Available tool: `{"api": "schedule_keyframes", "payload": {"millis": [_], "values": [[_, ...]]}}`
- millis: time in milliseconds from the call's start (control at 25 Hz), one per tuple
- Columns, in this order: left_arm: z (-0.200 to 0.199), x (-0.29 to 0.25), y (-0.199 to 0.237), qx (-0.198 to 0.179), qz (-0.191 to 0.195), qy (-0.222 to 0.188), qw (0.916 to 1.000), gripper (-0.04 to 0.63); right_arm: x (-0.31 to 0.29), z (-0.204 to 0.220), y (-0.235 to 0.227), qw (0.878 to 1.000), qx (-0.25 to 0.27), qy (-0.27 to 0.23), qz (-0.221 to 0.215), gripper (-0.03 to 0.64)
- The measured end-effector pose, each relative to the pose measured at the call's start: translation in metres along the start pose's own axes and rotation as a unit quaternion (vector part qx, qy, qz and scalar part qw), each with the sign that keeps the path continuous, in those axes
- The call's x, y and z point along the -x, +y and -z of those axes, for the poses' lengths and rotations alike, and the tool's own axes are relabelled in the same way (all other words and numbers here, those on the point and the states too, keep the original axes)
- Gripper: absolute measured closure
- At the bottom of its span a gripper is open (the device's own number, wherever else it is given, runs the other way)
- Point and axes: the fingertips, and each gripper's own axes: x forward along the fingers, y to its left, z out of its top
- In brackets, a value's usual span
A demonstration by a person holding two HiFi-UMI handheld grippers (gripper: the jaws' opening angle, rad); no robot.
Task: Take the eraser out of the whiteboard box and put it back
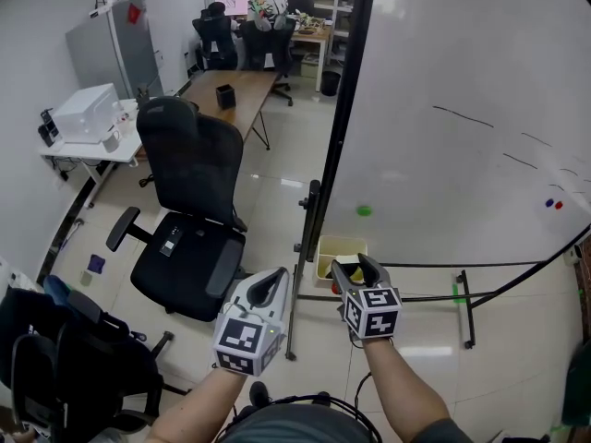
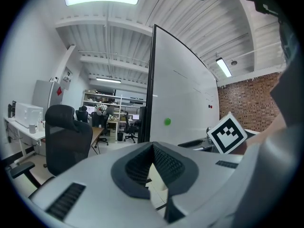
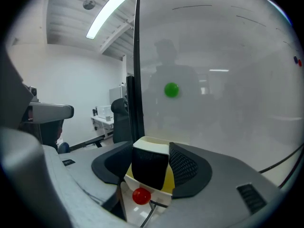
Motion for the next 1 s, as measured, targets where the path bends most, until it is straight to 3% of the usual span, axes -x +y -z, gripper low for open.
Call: {"api": "schedule_keyframes", "payload": {"millis": [520,800,1000], "values": [[0.012,-0.009,0.001,0.016,0.007,0.010,0.9998,0.565,-0.022,0.021,-0.001,1.000,-0.005,0.029,0.006,0.345],[0.010,-0.009,0.000,0.007,0.007,0.008,0.9999,0.565,-0.022,0.023,-0.001,0.999,0.006,0.038,0.004,0.345],[0.007,-0.004,-0.003,0.010,0.003,0.014,0.9998,0.565,-0.013,0.013,0.002,1.000,0.011,0.017,-0.004,0.322]]}}
